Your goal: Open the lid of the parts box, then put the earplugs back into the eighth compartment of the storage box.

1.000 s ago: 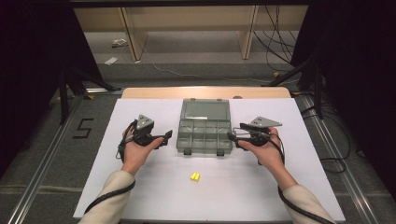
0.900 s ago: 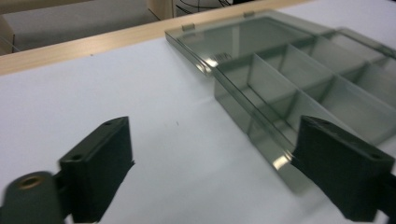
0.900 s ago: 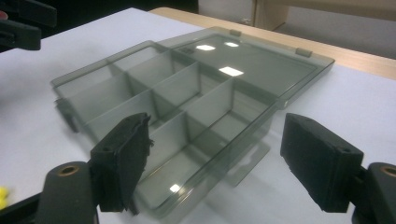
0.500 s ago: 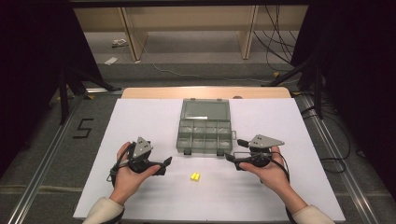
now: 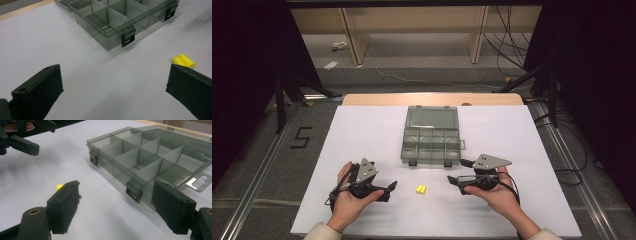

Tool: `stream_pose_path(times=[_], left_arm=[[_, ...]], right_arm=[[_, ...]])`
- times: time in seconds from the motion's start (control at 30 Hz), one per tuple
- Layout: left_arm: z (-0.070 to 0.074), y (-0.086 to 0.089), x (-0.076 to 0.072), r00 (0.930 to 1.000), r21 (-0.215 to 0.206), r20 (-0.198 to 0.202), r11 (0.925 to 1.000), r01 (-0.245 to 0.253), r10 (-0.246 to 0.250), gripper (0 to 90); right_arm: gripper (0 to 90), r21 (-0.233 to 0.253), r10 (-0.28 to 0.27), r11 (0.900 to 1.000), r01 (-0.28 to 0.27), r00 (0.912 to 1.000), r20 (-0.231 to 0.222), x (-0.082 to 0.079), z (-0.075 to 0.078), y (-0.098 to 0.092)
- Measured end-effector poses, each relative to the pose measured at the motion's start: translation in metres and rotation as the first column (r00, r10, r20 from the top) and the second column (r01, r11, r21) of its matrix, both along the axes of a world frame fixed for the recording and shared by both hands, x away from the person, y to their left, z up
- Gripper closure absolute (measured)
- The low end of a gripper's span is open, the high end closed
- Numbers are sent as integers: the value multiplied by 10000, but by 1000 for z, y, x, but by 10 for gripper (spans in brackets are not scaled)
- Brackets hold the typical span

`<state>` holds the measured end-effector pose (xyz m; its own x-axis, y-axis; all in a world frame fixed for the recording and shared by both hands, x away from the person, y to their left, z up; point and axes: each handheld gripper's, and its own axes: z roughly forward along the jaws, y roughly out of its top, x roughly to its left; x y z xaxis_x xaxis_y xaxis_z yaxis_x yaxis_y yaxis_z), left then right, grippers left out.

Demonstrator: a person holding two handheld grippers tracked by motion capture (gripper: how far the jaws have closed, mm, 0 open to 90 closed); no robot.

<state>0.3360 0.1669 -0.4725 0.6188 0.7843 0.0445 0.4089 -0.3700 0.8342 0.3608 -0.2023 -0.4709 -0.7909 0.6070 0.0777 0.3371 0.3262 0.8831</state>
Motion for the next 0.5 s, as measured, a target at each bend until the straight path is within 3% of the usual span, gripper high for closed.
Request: stream_pose_path(times=[0.5], left_arm=[[0, -3, 2, 9999, -74, 91, 10000, 57, -56, 0]], right_arm=[[252, -178, 651, 9977, -653, 9978, -111, -6, -4, 20]])
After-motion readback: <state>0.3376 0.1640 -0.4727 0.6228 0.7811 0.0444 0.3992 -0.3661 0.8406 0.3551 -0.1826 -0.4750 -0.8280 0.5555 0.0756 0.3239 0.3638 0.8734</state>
